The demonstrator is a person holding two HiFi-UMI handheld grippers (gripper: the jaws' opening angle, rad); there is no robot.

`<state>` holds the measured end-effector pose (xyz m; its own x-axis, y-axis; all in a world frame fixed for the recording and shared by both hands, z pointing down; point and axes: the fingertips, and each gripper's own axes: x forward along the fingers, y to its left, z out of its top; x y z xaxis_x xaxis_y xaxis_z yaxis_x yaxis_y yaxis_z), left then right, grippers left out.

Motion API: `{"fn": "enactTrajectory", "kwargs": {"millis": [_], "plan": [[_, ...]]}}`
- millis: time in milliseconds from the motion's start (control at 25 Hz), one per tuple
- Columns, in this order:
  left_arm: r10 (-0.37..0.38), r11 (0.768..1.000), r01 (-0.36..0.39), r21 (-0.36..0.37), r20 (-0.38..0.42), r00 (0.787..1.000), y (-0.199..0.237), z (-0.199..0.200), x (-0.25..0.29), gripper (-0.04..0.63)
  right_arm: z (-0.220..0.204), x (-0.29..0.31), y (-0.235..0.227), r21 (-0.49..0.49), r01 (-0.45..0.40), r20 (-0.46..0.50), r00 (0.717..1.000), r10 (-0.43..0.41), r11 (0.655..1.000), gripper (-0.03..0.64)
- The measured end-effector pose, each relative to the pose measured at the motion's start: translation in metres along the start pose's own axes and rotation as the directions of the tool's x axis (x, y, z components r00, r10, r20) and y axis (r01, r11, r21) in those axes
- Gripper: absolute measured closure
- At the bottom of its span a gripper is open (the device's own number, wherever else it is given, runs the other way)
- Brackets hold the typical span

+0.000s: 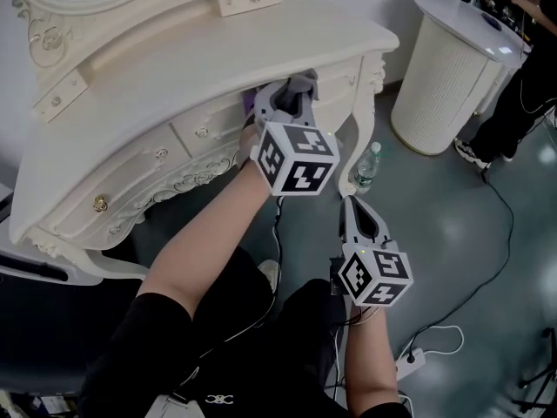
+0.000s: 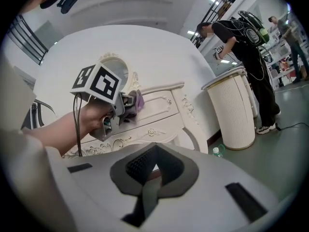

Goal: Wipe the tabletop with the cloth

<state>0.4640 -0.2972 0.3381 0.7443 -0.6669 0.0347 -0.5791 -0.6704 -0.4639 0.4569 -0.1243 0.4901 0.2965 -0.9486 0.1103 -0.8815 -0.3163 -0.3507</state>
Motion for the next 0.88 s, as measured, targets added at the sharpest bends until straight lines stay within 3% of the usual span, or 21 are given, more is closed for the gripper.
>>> {"fn": "enactTrajectory", "kwargs": {"millis": [120,440,720,880], "plan": [[0.023,0.991,-0.026,0.129,0.027,0.999,-0.012,0.010,0.006,0.526,0.004,-0.005,-0.007,0.008,0.024,0.017,1.000,-0.024,1.000,0.609],[0.040,0.941,-0.044,0.336,0.020,0.999,-0.045,0.026,0.026,0.526,0.008,-0.014,-0.020,0.012,0.072,0.034,0.997,-0.072,0.997,0.609],[-0.038,0.968,0.033,0.247,0.016,0.999,-0.082,0.043,0.060,0.526,0.009,-0.027,-0.026,-0.019,0.103,0.041,0.994,-0.103,0.994,0.609],[-0.072,0.969,0.068,0.239,0.010,0.997,-0.111,0.053,0.085,0.526,0.000,-0.037,-0.041,0.017,0.137,0.043,0.990,-0.137,0.990,0.609]]}}
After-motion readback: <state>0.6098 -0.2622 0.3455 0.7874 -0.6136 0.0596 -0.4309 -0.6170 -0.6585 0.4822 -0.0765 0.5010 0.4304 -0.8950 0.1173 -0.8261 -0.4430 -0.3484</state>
